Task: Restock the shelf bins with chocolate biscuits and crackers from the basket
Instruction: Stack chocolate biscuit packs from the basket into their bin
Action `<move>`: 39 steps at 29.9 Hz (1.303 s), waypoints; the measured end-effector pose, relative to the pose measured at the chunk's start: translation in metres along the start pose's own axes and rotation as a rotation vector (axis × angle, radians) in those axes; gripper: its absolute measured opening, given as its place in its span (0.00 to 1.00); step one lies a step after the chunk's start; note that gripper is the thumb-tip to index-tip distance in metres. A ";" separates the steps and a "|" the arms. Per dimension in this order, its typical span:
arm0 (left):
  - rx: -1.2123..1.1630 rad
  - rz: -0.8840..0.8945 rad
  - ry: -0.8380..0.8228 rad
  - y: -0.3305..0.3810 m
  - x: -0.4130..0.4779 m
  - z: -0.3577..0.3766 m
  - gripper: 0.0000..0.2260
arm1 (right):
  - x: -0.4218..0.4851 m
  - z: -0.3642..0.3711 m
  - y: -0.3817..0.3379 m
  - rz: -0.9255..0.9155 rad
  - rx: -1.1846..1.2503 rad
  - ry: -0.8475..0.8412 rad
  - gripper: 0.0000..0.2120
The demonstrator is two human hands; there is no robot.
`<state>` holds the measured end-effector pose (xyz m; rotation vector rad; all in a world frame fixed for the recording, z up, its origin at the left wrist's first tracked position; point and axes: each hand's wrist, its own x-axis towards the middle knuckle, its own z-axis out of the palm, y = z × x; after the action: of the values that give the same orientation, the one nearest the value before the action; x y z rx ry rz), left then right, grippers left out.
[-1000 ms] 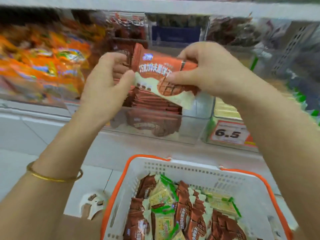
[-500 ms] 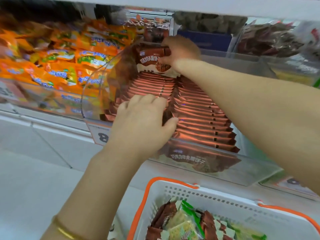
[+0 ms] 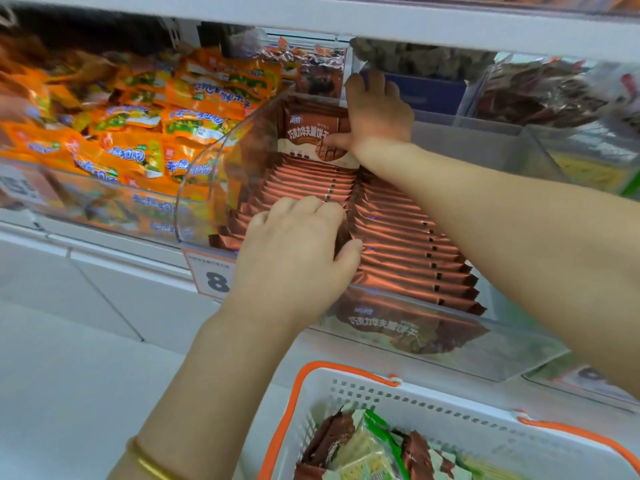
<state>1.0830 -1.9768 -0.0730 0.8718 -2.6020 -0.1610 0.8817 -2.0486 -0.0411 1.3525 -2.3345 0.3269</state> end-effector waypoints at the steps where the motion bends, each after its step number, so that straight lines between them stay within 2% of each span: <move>1: 0.001 0.006 0.015 0.000 0.000 0.000 0.18 | -0.002 -0.003 0.001 0.006 -0.004 -0.005 0.41; 5: -0.010 0.057 0.121 0.000 -0.005 -0.001 0.22 | -0.016 -0.026 -0.001 0.042 0.041 -0.057 0.34; 10: -0.041 0.167 0.393 0.026 -0.039 -0.016 0.11 | -0.098 -0.092 0.008 -0.001 0.331 0.015 0.12; 12: -0.060 0.238 0.416 0.045 -0.062 -0.020 0.11 | -0.162 -0.120 0.019 -0.020 0.460 0.015 0.08; 14: -0.089 0.313 0.323 0.060 -0.083 -0.012 0.11 | -0.232 -0.135 0.034 -0.026 0.561 -0.028 0.08; 16: -0.032 0.352 0.115 0.073 -0.102 0.012 0.11 | -0.292 -0.124 0.054 0.025 0.592 -0.139 0.08; 18: 0.041 0.399 -0.129 0.083 -0.120 0.041 0.12 | -0.335 -0.089 0.074 0.087 0.505 -0.358 0.08; 20: 0.094 0.444 -0.371 0.093 -0.134 0.065 0.11 | -0.367 -0.037 0.095 0.101 0.351 -0.668 0.06; 22: 0.161 0.500 -0.462 0.097 -0.145 0.088 0.12 | -0.399 0.017 0.117 0.054 0.262 -0.910 0.06; 25: 0.175 0.529 -0.535 0.105 -0.157 0.105 0.13 | -0.444 0.071 0.138 -0.003 0.212 -1.108 0.15; 29: 0.155 0.512 -0.570 0.116 -0.170 0.116 0.13 | -0.481 0.107 0.131 -0.031 0.192 -1.143 0.33; 31: 0.149 0.503 -0.608 0.122 -0.173 0.120 0.14 | -0.489 0.116 0.123 -0.062 0.134 -1.141 0.37; 34: 0.158 0.490 -0.623 0.125 -0.171 0.124 0.14 | -0.486 0.119 0.122 -0.114 0.081 -1.076 0.30; 36: 0.179 0.475 -0.636 0.123 -0.168 0.126 0.15 | -0.478 0.119 0.128 -0.133 0.143 -1.121 0.22; 39: 0.195 0.442 -0.681 0.119 -0.163 0.128 0.15 | -0.456 0.109 0.136 -0.102 0.292 -1.192 0.16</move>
<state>1.0856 -1.7856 -0.2163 0.2931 -3.4206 -0.0881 0.9376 -1.6747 -0.3496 2.2087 -3.1713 -0.2952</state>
